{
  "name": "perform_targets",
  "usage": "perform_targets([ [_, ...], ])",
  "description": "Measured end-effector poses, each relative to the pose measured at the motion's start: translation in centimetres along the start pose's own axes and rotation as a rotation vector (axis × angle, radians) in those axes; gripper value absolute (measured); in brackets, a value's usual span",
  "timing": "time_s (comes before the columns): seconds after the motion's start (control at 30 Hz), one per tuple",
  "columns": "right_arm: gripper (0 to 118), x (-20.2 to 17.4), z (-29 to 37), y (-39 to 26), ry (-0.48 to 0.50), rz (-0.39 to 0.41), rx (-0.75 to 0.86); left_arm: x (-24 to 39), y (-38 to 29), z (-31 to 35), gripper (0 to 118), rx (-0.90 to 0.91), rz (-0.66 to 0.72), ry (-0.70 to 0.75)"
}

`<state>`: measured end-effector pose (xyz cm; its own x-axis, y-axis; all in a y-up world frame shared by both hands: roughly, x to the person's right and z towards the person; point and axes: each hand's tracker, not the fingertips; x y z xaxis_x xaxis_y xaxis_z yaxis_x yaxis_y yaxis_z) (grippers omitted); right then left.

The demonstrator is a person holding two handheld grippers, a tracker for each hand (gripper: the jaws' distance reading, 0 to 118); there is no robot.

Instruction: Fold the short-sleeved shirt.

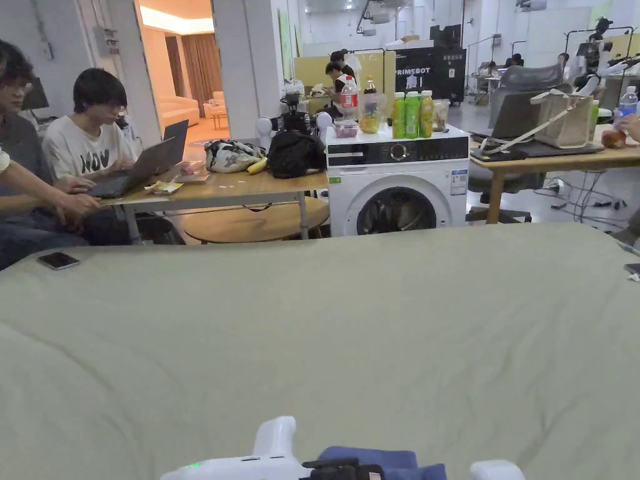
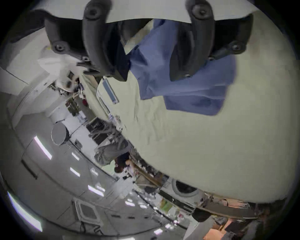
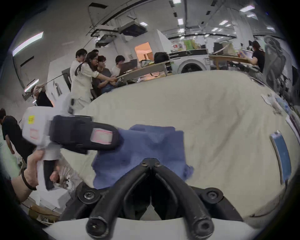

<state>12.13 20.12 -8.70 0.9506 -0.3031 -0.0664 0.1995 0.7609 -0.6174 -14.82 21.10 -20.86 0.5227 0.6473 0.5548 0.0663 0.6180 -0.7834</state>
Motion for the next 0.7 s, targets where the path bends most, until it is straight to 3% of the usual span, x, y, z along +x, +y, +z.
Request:
perform_targets([
  [0.13, 0, 1.2, -6.1, 0.7, -0.108, 0.053, -0.277, -3.0, -0.2, 4.2, 56, 0.091, 0.114, 0.099],
  [0.17, 0, 1.7, -7.0, 0.1, -0.085, 0.049, -0.293, -4.0, -0.6, 4.9, 56, 0.106, 0.152, 0.104],
  [0.23, 0, 1.7, -6.1, 0.1, -0.069, -0.04, -0.194, -5.5, -1.2, 5.4, 56, 0.113, 0.221, 0.079],
  [0.33, 0, 1.0, -5.8, -0.4, -0.091, 0.036, -0.192, -6.8, -2.2, 4.5, 56, 0.116, 0.291, -0.005],
  [0.63, 0, 1.7, -5.9, -0.2, -0.073, -0.021, -0.198, -7.9, -3.6, -2.2, 57, 0.014, 0.357, -0.027],
  [0.7, 0, 1.7, -5.9, -0.2, -0.072, -0.026, -0.192, -7.9, -3.8, -2.0, 49, 0.027, 0.379, -0.024],
])
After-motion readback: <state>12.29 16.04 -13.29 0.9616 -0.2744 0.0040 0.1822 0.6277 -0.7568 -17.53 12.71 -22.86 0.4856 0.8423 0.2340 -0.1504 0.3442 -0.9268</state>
